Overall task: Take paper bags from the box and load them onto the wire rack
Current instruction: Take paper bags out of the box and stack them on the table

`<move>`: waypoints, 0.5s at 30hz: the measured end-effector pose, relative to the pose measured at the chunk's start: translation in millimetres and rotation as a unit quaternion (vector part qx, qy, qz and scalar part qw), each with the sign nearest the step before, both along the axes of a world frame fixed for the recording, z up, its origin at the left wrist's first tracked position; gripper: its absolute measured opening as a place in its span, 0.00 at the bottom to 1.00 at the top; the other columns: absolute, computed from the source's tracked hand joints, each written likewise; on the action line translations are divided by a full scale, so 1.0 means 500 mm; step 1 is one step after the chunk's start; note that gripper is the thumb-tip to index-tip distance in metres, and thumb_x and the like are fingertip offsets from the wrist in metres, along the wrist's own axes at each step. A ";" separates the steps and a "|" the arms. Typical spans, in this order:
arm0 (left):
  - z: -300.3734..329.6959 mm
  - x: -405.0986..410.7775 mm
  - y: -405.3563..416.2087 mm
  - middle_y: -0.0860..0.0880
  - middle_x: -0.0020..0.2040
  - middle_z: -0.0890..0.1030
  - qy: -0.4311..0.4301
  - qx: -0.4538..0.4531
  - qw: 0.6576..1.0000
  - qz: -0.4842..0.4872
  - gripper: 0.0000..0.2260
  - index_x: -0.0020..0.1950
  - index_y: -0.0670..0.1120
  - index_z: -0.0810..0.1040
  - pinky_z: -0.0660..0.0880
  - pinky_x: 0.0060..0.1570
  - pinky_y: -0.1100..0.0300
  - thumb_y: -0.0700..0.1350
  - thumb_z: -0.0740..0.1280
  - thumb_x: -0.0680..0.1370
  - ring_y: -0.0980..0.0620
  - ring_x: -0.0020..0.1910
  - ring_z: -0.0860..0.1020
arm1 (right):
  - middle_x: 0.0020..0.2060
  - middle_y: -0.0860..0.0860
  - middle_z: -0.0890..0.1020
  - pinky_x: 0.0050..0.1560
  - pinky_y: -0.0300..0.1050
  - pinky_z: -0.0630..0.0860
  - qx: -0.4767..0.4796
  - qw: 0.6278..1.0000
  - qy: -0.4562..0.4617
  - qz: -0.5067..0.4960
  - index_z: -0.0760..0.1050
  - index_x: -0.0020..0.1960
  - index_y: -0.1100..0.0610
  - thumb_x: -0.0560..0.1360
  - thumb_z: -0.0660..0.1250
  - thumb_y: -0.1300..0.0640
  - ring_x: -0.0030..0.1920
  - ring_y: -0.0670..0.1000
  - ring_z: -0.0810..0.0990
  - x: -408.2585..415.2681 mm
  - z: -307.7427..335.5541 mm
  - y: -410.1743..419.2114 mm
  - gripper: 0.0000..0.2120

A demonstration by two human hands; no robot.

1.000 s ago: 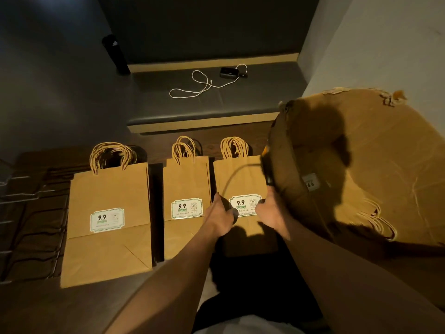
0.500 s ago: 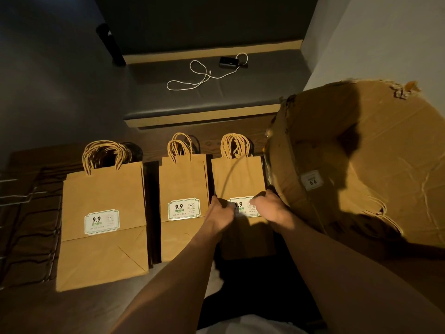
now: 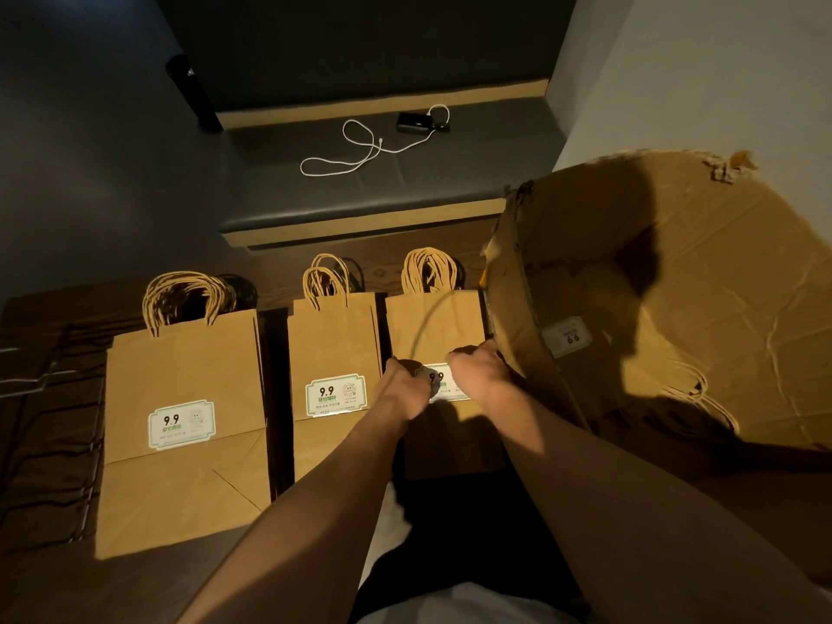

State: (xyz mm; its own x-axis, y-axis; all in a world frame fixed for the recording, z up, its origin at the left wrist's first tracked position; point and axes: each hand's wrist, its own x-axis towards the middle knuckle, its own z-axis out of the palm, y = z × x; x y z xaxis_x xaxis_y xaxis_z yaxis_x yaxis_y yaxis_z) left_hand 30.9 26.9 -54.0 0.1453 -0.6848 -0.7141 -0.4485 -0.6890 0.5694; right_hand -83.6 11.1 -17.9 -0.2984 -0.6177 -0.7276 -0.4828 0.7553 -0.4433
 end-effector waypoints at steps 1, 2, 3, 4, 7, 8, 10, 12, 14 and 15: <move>0.018 -0.004 -0.006 0.39 0.58 0.78 0.000 0.008 1.000 0.006 0.23 0.68 0.41 0.65 0.78 0.50 0.52 0.50 0.65 0.77 0.41 0.52 0.79 | 0.72 0.60 0.66 0.65 0.46 0.67 -0.019 1.000 0.017 0.010 0.52 0.77 0.62 0.80 0.59 0.54 0.69 0.58 0.68 0.010 0.010 -0.005 0.30; 0.037 -0.007 -0.014 0.41 0.59 0.77 -0.001 0.002 1.000 0.015 0.22 0.68 0.41 0.64 0.78 0.53 0.51 0.49 0.65 0.78 0.41 0.54 0.78 | 0.72 0.60 0.65 0.65 0.45 0.67 -0.039 0.999 0.028 0.014 0.52 0.77 0.62 0.80 0.59 0.54 0.70 0.58 0.68 0.018 0.027 -0.010 0.30; 0.054 -0.009 -0.022 0.43 0.59 0.76 -0.009 -0.010 1.000 0.026 0.21 0.68 0.42 0.64 0.77 0.55 0.52 0.48 0.64 0.78 0.42 0.55 0.77 | 0.72 0.60 0.65 0.65 0.44 0.67 -0.058 0.998 0.028 0.014 0.52 0.77 0.63 0.80 0.59 0.55 0.70 0.57 0.67 0.025 0.039 -0.015 0.30; 0.073 -0.012 -0.033 0.44 0.58 0.76 -0.020 -0.033 0.999 0.035 0.20 0.67 0.42 0.65 0.76 0.56 0.54 0.47 0.64 0.79 0.43 0.55 0.76 | 0.73 0.59 0.65 0.64 0.43 0.67 -0.079 0.997 0.020 0.016 0.53 0.77 0.62 0.80 0.59 0.55 0.71 0.57 0.66 0.030 0.054 -0.020 0.29; 0.125 -0.016 -0.059 0.46 0.59 0.78 -0.020 -0.111 0.992 0.052 0.17 0.66 0.45 0.70 0.76 0.55 0.55 0.48 0.65 0.79 0.44 0.55 0.78 | 0.68 0.57 0.71 0.54 0.40 0.66 -0.130 0.991 -0.038 0.005 0.64 0.72 0.60 0.81 0.59 0.57 0.67 0.57 0.71 0.040 0.091 -0.037 0.21; 0.139 -0.017 -0.066 0.47 0.58 0.79 -0.008 -0.139 0.989 0.053 0.16 0.66 0.45 0.71 0.77 0.52 0.55 0.48 0.65 0.79 0.46 0.53 0.78 | 0.66 0.57 0.74 0.54 0.40 0.66 -0.148 0.987 -0.056 0.001 0.67 0.70 0.60 0.81 0.59 0.58 0.64 0.56 0.73 0.043 0.104 -0.040 0.18; 0.169 -0.023 -0.080 0.48 0.52 0.81 0.023 -0.194 0.979 0.059 0.09 0.58 0.46 0.76 0.76 0.47 0.57 0.45 0.65 0.79 0.48 0.49 0.79 | 0.62 0.60 0.76 0.53 0.37 0.69 -0.187 0.978 -0.097 -0.009 0.70 0.67 0.63 0.82 0.59 0.59 0.60 0.54 0.75 0.043 0.132 -0.053 0.16; 0.205 -0.034 -0.096 0.49 0.45 0.82 0.052 -0.242 0.966 0.070 0.04 0.49 0.48 0.79 0.76 0.47 0.57 0.43 0.64 0.79 0.50 0.47 0.79 | 0.60 0.66 0.75 0.52 0.34 0.73 -0.217 0.959 -0.177 -0.052 0.70 0.67 0.67 0.81 0.59 0.62 0.57 0.55 0.75 0.033 0.168 -0.068 0.16; 0.244 -0.054 -0.114 0.51 0.45 0.83 0.064 -0.277 0.956 0.068 0.07 0.47 0.48 0.81 0.78 0.49 0.56 0.43 0.63 0.80 0.52 0.46 0.79 | 0.58 0.62 0.78 0.60 0.43 0.76 -0.246 0.944 -0.207 -0.077 0.73 0.64 0.64 0.81 0.60 0.61 0.58 0.56 0.77 0.011 0.205 -0.084 0.14; 0.263 -0.070 -0.123 0.51 0.45 0.83 0.069 -0.292 0.952 0.060 0.07 0.47 0.49 0.81 0.78 0.49 0.55 0.43 0.63 0.80 0.52 0.46 0.80 | 0.55 0.60 0.79 0.60 0.50 0.77 -0.257 0.940 -0.206 -0.084 0.75 0.61 0.63 0.80 0.60 0.60 0.56 0.57 0.79 -0.005 0.220 -0.090 0.12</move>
State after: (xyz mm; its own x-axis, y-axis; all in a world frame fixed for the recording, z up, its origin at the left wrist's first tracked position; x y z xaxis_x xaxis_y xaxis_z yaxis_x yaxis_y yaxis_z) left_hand -4.2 -34.6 77.6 0.1790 -0.9555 -0.2344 -0.2796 -0.2778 0.9191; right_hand -86.0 -34.1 92.3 -0.1805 -0.8889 -0.4210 -0.0833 0.4404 -0.8939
